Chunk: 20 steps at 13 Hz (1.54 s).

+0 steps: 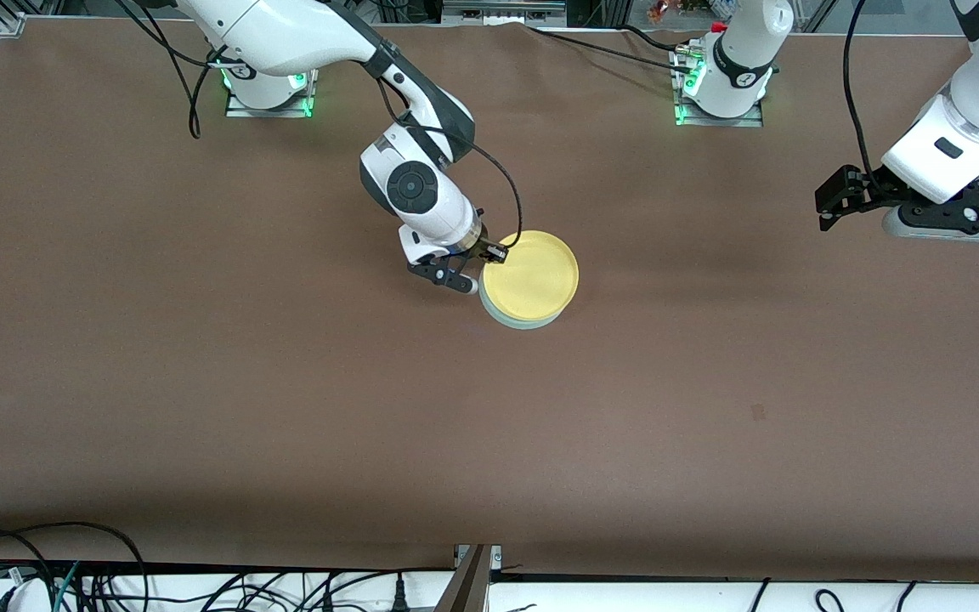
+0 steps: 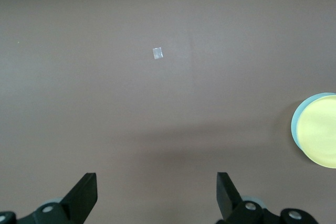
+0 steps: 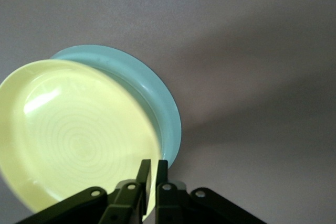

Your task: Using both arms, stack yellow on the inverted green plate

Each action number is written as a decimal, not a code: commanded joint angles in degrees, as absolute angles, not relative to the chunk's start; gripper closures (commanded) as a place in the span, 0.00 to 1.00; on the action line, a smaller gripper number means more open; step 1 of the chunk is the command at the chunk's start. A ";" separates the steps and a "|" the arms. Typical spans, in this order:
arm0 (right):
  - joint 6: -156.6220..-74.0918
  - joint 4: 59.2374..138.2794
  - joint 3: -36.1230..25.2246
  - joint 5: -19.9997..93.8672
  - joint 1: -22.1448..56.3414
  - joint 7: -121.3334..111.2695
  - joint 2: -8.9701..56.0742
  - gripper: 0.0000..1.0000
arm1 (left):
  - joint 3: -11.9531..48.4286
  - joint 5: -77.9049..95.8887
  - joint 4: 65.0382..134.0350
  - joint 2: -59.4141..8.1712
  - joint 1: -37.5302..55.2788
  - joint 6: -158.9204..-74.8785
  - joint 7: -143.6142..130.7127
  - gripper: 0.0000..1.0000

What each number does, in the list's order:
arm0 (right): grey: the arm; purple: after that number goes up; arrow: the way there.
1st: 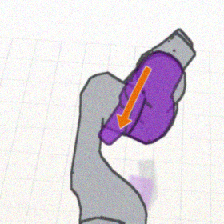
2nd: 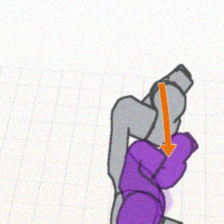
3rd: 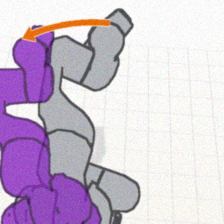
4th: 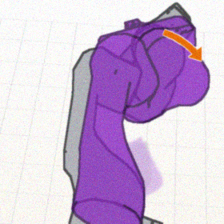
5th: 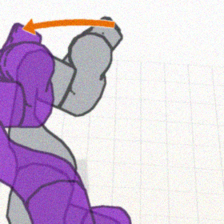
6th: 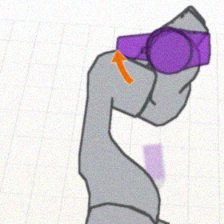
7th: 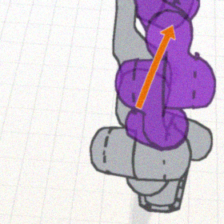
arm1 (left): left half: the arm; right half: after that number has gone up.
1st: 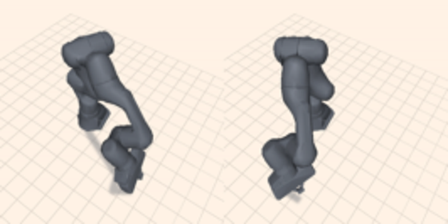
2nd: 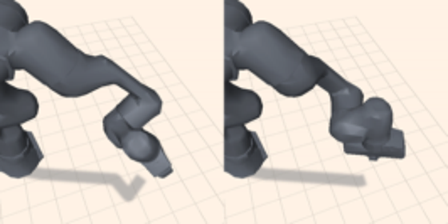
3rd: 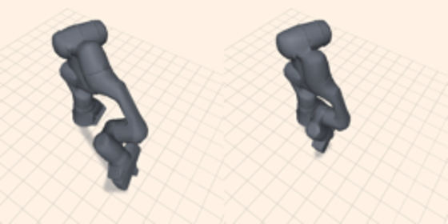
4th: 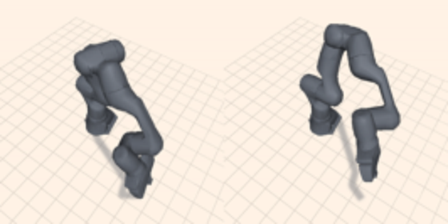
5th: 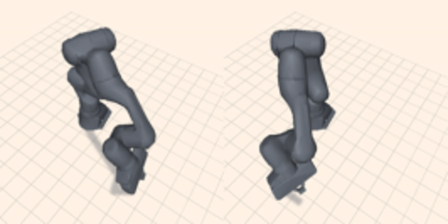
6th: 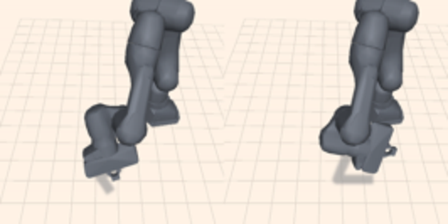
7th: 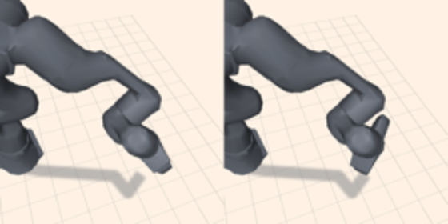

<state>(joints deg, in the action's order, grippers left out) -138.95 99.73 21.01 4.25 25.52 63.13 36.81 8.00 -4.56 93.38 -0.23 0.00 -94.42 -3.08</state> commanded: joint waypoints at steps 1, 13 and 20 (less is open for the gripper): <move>-139.05 100.81 21.27 4.13 24.87 63.81 36.04 0.09 | 8.61 -5.98 93.52 0.70 -0.53 -93.87 -2.11 0.00; -116.19 84.12 4.33 4.13 24.87 61.01 30.51 0.00 | 11.07 -5.89 93.52 -1.84 -0.26 -94.74 -2.81 0.00; -109.35 83.32 -10.80 4.75 24.87 50.29 23.03 0.00 | 11.07 -6.42 93.52 -2.63 -0.53 -96.50 -2.81 0.00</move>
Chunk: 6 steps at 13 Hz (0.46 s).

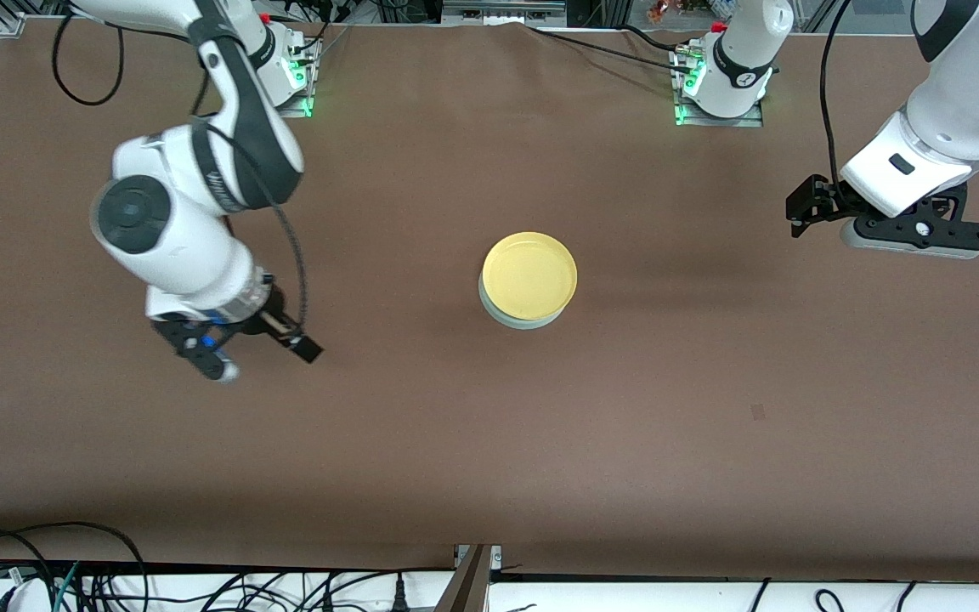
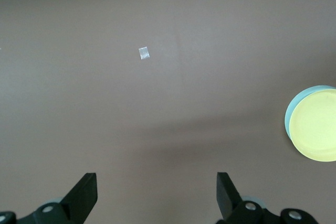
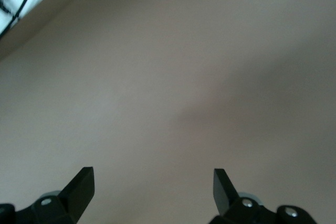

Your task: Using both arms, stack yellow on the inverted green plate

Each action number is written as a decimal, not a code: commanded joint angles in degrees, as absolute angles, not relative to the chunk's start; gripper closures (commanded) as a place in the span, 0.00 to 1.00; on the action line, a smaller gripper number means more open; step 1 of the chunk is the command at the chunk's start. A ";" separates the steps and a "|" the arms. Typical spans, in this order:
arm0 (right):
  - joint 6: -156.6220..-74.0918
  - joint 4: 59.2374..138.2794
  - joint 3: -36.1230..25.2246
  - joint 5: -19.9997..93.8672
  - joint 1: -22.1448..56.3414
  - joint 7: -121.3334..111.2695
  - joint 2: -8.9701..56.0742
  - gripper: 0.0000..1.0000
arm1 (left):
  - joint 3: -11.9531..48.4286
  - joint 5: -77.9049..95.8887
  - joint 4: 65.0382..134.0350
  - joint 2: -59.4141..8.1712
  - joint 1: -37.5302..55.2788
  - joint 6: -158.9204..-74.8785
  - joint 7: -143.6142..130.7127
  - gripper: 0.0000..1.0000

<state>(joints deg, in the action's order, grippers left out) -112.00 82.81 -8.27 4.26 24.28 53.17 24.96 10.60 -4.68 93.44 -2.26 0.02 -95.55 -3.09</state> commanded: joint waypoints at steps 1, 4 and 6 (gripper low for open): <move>-107.68 83.32 -11.77 4.40 24.79 48.45 22.42 0.00 | 11.16 -6.42 93.52 -2.98 -0.79 -96.50 -2.81 0.00; -103.99 86.91 -11.69 4.13 20.24 37.40 16.46 0.00 | 11.16 -6.42 93.52 -2.90 -0.62 -96.33 -2.72 0.00; -99.95 91.12 -9.42 4.13 16.37 30.97 10.75 0.00 | 11.25 -6.42 93.60 -2.73 -0.53 -95.72 -2.29 0.00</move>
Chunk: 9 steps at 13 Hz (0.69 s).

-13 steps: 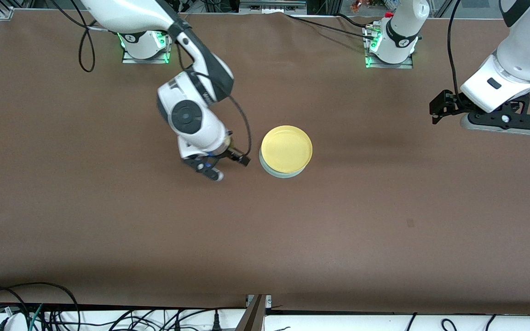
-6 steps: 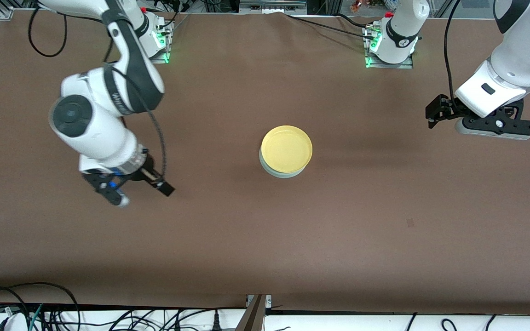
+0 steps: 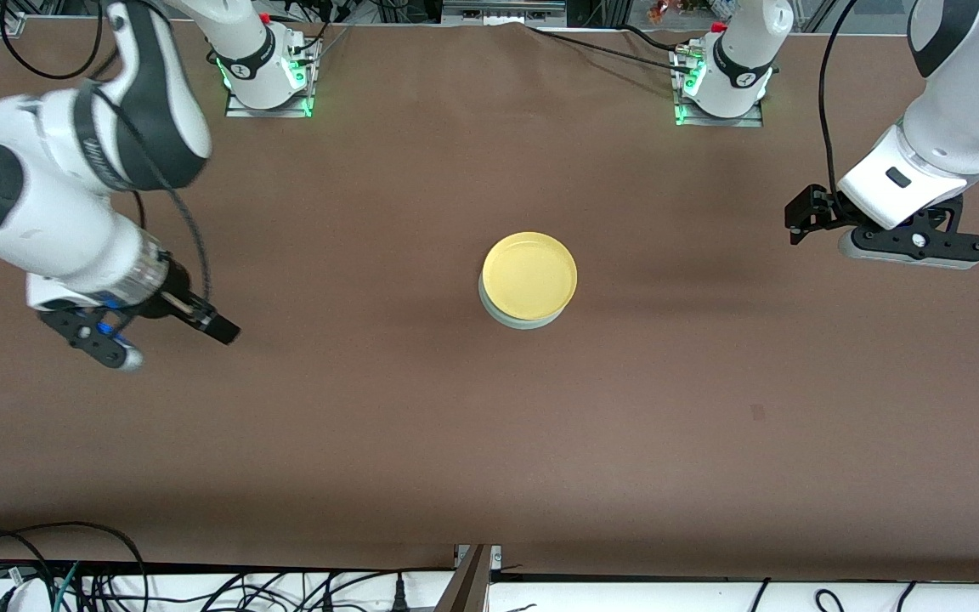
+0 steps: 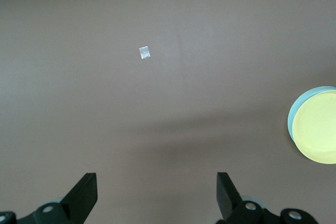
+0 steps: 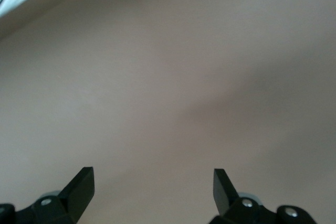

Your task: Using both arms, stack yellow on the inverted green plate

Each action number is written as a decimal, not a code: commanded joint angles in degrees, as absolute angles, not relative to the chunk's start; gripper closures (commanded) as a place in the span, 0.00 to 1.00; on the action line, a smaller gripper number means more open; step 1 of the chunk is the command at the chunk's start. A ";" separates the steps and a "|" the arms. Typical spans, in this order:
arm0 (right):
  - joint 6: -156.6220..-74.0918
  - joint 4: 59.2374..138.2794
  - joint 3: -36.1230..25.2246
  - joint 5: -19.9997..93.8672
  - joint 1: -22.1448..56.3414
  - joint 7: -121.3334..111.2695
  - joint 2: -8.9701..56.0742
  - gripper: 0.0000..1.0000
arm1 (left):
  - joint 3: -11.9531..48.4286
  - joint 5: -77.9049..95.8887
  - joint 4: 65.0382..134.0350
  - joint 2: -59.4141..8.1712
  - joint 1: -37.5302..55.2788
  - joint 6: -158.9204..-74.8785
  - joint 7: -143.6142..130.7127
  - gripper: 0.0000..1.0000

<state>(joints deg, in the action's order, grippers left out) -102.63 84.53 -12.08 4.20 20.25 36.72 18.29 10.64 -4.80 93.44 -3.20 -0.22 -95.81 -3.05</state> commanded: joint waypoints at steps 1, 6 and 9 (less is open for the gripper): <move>-97.93 93.06 -7.66 4.04 14.09 27.11 8.11 0.00 | 11.25 -6.42 93.86 -2.55 -0.53 -95.02 -2.11 0.00; -96.15 102.12 -1.51 1.93 4.33 8.90 -1.92 0.00 | 11.60 -6.59 93.78 -2.55 -0.44 -94.22 -2.11 0.00; -93.01 102.84 3.78 -0.60 -1.14 4.41 -4.22 0.00 | 12.30 -7.38 93.78 -2.55 -0.27 -94.13 -1.93 0.00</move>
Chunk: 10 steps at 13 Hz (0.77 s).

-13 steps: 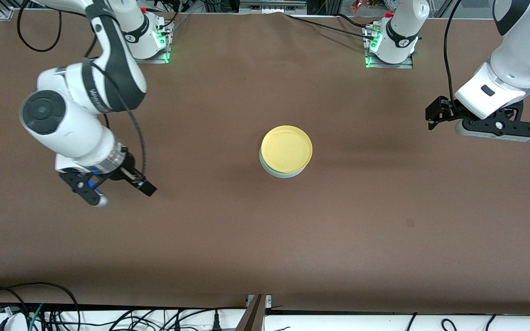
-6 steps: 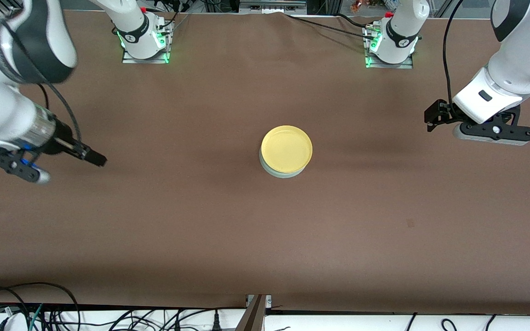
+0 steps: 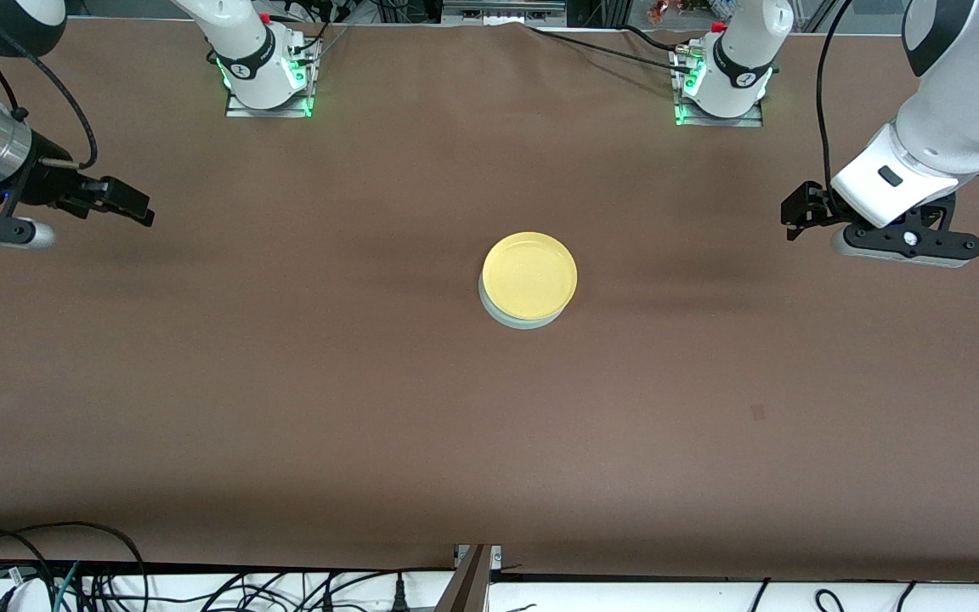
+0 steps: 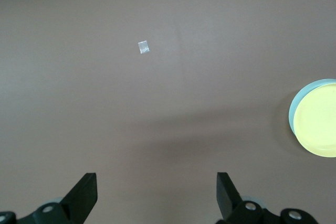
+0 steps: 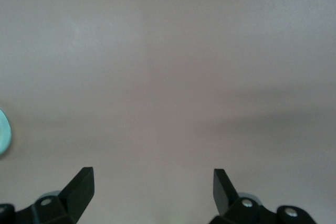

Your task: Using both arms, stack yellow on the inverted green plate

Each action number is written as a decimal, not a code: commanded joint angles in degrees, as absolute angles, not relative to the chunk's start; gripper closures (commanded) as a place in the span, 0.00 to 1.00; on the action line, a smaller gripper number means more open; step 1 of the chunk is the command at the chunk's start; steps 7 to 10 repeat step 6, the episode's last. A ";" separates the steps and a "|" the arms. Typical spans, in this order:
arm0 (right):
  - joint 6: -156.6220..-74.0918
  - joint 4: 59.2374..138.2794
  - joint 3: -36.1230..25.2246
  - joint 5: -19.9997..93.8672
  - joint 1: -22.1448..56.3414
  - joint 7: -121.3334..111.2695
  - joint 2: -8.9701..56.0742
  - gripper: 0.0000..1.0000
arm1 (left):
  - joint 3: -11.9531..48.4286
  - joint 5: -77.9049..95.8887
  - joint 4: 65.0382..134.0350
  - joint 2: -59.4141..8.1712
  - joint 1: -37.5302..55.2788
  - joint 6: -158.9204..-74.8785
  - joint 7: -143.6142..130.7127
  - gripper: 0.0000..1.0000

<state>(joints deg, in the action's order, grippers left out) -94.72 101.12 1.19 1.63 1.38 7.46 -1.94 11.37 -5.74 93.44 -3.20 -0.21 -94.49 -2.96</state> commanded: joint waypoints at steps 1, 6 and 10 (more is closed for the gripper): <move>-92.90 102.83 3.78 -1.92 -1.14 4.13 -4.22 0.00 | 13.96 -7.38 93.52 -2.46 -0.44 -94.04 -2.02 0.00; -94.04 102.57 3.69 -2.20 -1.14 4.04 -3.87 0.00 | 14.07 -6.07 93.51 0.52 -1.40 -94.74 -3.60 0.00; -94.04 102.57 3.69 -2.20 -1.14 4.04 -3.87 0.00 | 14.07 -6.07 93.51 0.52 -1.40 -94.74 -3.60 0.00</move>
